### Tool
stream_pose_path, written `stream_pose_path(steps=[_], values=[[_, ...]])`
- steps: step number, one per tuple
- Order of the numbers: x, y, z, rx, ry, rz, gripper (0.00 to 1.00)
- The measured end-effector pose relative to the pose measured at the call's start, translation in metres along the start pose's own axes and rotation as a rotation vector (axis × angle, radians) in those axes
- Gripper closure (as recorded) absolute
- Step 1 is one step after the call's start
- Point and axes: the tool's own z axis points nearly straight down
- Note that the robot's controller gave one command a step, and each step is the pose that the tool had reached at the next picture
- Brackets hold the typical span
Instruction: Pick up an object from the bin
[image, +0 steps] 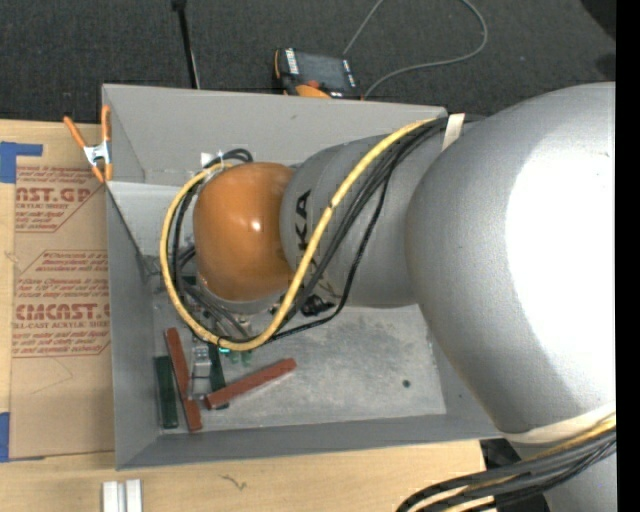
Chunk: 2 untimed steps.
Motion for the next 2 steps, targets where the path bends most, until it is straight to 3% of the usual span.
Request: stream_pose_path(steps=[1, 2], values=[[0.0409, -0.0283, 0.0615, -0.001, -0.005, 0.001, 0.0], [0.0395, -0.0275, 0.0589, -0.001, -0.006, -0.001, 1.0]])
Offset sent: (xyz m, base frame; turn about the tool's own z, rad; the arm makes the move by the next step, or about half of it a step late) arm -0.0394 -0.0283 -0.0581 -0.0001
